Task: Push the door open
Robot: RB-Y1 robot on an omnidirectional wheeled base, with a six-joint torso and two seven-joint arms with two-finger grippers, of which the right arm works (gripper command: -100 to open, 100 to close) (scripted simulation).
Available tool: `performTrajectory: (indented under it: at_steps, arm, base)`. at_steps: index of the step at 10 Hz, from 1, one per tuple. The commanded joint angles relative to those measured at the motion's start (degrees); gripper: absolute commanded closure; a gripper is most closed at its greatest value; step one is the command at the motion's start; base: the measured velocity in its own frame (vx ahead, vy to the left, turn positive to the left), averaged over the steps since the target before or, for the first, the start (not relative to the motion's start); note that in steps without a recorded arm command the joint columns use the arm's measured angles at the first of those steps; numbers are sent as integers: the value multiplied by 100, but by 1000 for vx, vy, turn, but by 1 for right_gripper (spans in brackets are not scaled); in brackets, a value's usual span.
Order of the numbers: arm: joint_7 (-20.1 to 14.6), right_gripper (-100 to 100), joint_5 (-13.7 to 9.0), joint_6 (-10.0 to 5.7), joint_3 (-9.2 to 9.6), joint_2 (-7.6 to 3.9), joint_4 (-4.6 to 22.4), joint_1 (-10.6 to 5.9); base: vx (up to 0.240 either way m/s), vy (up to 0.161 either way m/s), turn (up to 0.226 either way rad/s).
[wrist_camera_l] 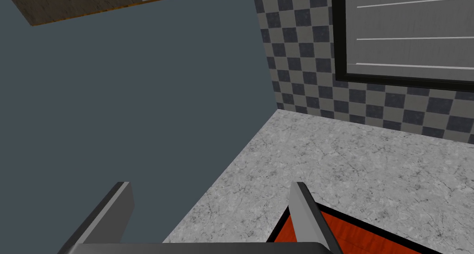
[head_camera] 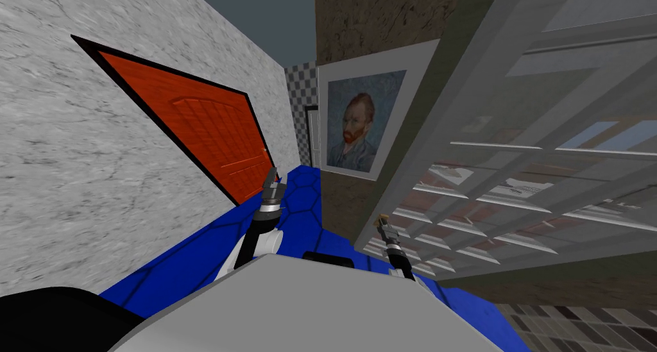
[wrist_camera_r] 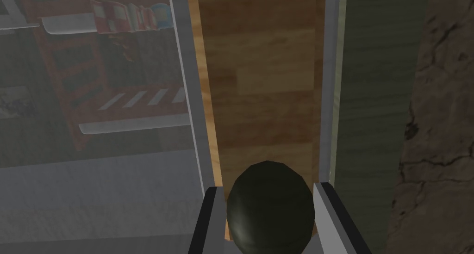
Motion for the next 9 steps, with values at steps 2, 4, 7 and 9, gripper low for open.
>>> performTrajectory:
  at_steps: [2, 4, 7, 9]
  arm:
    - [-2, 100, -2, -7, -1, 2, -1, 5]
    - [-218, 100, -63, -14, 32, -6, -7, 45]
    - [-597, 100, -177, -49, 78, -28, -31, 107]
    - [-844, 100, -251, -72, 108, -42, -47, 147]
  base:
    - [-9, 1, 0]
    - [-19, -5, 67]
    - [-77, -31, 133]
    - [-70, -17, 96]
